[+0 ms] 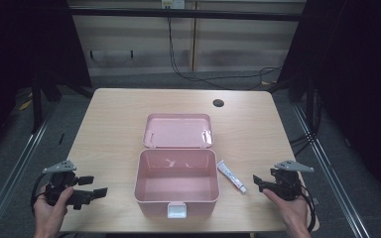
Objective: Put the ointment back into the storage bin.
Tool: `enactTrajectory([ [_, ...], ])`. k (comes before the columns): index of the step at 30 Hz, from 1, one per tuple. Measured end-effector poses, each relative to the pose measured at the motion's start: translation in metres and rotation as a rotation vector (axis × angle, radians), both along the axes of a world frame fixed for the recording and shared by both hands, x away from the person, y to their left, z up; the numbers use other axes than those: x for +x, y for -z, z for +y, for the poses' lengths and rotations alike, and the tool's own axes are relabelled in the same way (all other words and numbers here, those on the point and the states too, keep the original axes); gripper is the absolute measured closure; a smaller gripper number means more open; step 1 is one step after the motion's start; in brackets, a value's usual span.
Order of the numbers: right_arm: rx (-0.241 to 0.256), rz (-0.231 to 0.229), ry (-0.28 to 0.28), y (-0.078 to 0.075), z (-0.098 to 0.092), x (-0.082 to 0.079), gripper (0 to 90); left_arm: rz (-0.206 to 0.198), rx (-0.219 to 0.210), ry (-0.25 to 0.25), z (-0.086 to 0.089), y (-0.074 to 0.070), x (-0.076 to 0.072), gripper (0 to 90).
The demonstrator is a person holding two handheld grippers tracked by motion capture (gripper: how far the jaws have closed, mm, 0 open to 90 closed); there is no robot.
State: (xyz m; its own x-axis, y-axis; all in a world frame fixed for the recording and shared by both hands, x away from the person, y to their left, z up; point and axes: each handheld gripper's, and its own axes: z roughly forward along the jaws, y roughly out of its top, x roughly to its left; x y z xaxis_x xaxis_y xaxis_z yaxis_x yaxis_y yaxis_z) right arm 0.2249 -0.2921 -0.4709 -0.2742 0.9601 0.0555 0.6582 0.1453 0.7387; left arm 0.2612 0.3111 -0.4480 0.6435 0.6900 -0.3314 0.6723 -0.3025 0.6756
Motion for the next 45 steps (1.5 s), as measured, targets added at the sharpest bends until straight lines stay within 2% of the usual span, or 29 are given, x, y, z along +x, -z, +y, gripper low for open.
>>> enactTrajectory([
  [3, 0.025, 0.0, -0.007, -0.003, 0.0, -0.001, 28.1, 0.001, 0.001, 0.002, -0.001, 0.0, 0.0, 16.6],
  [7, 0.068, 0.035, -0.017, -0.01, -0.001, 0.001, 31.2, 0.0, 0.002, 0.005, 0.0, 0.0, 0.0, 16.6],
  [14, 0.089, 0.083, -0.053, -0.018, 0.002, 0.004, 34.4, 0.003, 0.001, 0.004, 0.0, 0.0, 0.0, 16.6],
  [16, 0.117, 0.103, -0.082, -0.022, 0.002, 0.005, 42.3, 0.004, 0.002, 0.009, 0.0, 0.0, 0.0, 16.6],
  [20, 0.106, 0.096, -0.082, -0.027, 0.001, 0.004, 44.3, 0.004, -0.001, 0.005, 0.0, 0.001, 0.0, 16.6],
  [21, 0.114, 0.081, -0.091, -0.032, 0.0, 0.004, 49.2, 0.007, 0.0, 0.003, 0.0, 0.001, -0.001, 16.6],
  [22, 0.116, 0.078, -0.103, -0.033, -0.001, 0.004, 50.3, 0.007, 0.001, 0.003, 0.0, 0.001, -0.001, 16.6],
  [25, 0.117, 0.072, -0.115, -0.036, -0.002, 0.005, 50.6, 0.002, 0.001, -0.001, 0.001, 0.001, -0.001, 16.6],
  [26, 0.095, 0.085, -0.138, -0.038, 0.001, 0.005, 51.1, 0.003, 0.001, -0.002, 0.001, 0.001, -0.001, 16.6],
  [28, 0.078, 0.09, -0.15, -0.04, 0.004, 0.006, 52.9, 0.006, -0.003, 0.001, 0.0, 0.001, -0.001, 16.6],
  [32, 0.051, 0.136, -0.195, -0.044, 0.011, 0.009, 55.7, 0.005, -0.001, 0.0, 0.001, 0.001, -0.001, 17.0],
  [33, 0.048, 0.149, -0.205, -0.045, 0.012, 0.011, 55.7, 0.005, 0.001, 0.0, 0.001, 0.001, -0.001, 17.0],
  [37, 0.056, 0.148, -0.199, -0.047, 0.016, 0.015, 56.9, 0.008, -0.003, 0.005, 0.001, 0.001, 0.0, 17.0],
  [40, 0.044, 0.212, -0.229, -0.053, 0.023, 0.021, 55.9, 0.008, -0.002, 0.001, 0.0, 0.001, 0.0, 17.0],
  [41, 0.044, 0.212, -0.229, -0.053, 0.023, 0.021, 55.9, 0.008, -0.002, 0.001, 0.0, 0.001, 0.0, 17.0],
  [45, 0.035, 0.259, -0.24, -0.06, 0.028, 0.03, 53.8, 0.01, -0.004, 0.002, 0.001, 0.001, 0.0, 17.0],
])
